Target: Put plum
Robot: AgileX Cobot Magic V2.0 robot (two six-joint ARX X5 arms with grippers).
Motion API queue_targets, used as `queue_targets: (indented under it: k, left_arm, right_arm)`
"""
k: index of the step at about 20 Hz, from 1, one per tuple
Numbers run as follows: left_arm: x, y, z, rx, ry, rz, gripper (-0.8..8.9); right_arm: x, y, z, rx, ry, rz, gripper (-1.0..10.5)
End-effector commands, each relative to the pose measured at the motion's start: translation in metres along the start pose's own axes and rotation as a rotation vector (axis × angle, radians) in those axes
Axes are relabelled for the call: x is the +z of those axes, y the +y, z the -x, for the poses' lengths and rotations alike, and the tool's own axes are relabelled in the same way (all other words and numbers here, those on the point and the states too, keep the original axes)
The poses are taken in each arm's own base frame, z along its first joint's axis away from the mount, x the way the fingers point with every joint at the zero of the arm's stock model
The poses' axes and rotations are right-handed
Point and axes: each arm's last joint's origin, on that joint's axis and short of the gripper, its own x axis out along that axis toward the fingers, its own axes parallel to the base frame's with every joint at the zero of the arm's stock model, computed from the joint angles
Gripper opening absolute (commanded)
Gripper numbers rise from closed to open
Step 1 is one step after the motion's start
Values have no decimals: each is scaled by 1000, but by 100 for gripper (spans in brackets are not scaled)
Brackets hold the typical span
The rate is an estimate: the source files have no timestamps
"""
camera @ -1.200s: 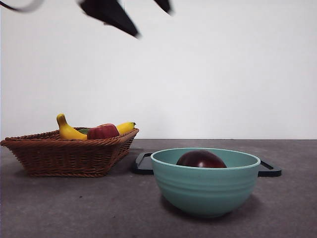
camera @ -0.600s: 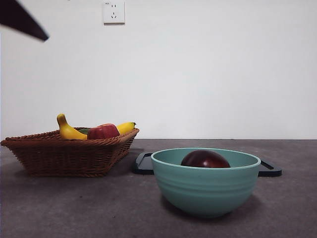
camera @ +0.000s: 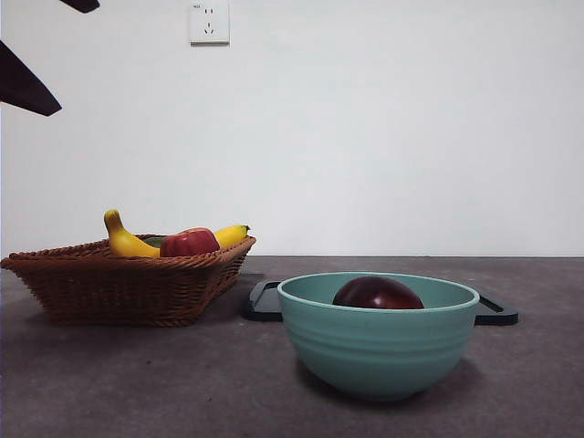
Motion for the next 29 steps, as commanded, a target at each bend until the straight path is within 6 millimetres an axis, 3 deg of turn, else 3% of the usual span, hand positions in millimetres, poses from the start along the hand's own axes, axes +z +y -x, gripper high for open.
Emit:
queue_targets:
  k: [1,7,15,22,29]
  left_arm:
    - [3,-1,1,-11,-12,-10,404]
    - [3,-1,1,-11,-13,-11,404]
    - [3,-1,1,-11,-12,-11,404]
    - [3,-1,1,-11,-13,-11,404]
    - [3,-1,1,-11,-13,-11,404]
  right_arm:
    - [-2,-8,-23,28,54,-54,423]
    - [-16,-22,-100,85,122,-107,422]
    - [-16,-19,-173,-29,202,-40,322]
    - [-22,-16,-204,-51,255,-7,129]
    - [-21,-12,-208,-38,240,-10,9]
